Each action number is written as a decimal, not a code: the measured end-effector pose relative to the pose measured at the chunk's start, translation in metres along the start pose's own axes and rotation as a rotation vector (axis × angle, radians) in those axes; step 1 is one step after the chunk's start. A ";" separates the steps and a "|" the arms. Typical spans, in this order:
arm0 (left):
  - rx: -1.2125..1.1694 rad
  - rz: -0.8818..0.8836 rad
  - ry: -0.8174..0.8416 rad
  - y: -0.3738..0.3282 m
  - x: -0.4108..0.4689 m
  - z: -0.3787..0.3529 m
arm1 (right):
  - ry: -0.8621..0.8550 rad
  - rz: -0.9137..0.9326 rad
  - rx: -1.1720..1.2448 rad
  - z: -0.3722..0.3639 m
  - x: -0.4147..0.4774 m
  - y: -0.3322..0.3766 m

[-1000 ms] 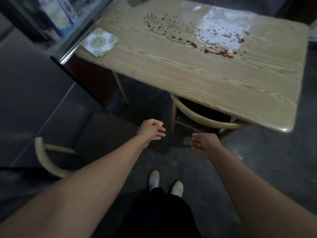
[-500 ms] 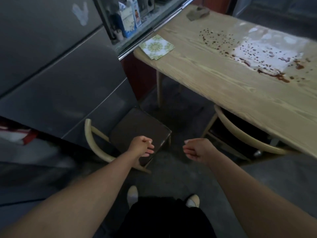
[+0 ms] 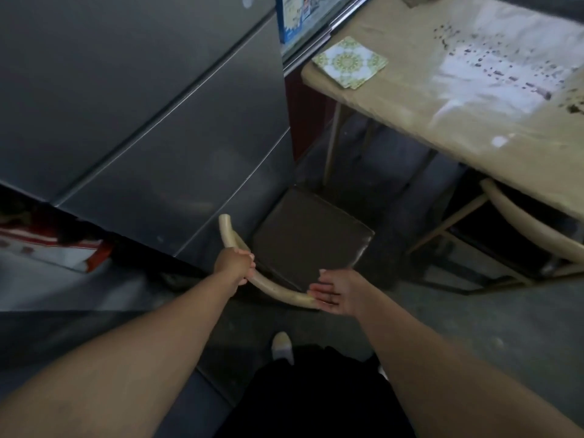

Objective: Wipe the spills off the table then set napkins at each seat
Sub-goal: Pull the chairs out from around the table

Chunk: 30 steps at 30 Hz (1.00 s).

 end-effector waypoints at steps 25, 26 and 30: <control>-0.171 0.263 0.171 -0.003 0.099 -0.019 | -0.528 -0.328 1.014 -0.114 0.068 -0.037; -0.175 0.268 0.181 -0.004 0.099 -0.022 | -0.497 -0.316 0.938 -0.110 0.070 -0.037; -0.196 0.252 0.210 -0.020 0.096 -0.031 | -0.433 -0.252 0.822 -0.094 0.078 -0.025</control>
Point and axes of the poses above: each hand's wrist, its own x-axis towards the middle knuckle, its own z-axis out of the back of the hand, y = z × x, the point moved 7 cm from there along x, towards the middle knuckle, and after that the axes turned 11 degrees about z, right-handed, at the moved point
